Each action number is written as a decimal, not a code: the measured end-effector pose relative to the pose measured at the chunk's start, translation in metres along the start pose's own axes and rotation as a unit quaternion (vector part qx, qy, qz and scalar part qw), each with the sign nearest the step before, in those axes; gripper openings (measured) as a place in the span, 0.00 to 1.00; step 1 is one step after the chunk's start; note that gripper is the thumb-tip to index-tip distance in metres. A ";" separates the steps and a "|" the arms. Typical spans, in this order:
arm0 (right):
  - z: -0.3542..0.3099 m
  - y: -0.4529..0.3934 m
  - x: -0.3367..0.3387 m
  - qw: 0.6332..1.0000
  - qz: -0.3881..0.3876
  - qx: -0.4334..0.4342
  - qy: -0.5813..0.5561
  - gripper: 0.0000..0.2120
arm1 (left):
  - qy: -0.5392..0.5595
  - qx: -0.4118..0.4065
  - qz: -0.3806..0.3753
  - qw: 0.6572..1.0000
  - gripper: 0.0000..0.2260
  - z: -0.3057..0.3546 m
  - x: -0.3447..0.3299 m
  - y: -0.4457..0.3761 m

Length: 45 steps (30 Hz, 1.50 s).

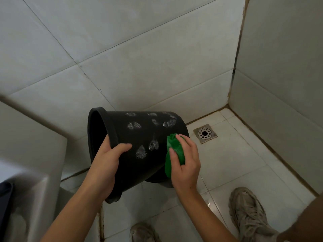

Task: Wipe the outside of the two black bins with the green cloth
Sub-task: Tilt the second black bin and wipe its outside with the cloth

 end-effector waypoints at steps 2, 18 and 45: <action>-0.008 -0.001 -0.003 1.000 0.001 0.016 -0.009 0.16 | -0.033 -0.062 0.013 0.997 0.24 0.004 -0.002 -0.002; -0.059 0.004 -0.031 0.988 -0.055 0.115 0.086 0.16 | 0.011 -0.065 0.020 0.998 0.19 -0.002 -0.006 -0.004; -0.062 0.022 -0.035 1.000 -0.010 0.007 0.020 0.08 | 0.132 0.003 -0.019 0.991 0.22 0.001 -0.010 -0.010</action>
Point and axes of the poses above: each hand's wrist, its own y-axis away from the middle knuckle, its own x-axis out of the back of the hand, z = x × y, the point moved 2 cm from there along -y, towards the middle knuckle, and after that the axes turned 12 degrees about y, right-handed, at the moved point
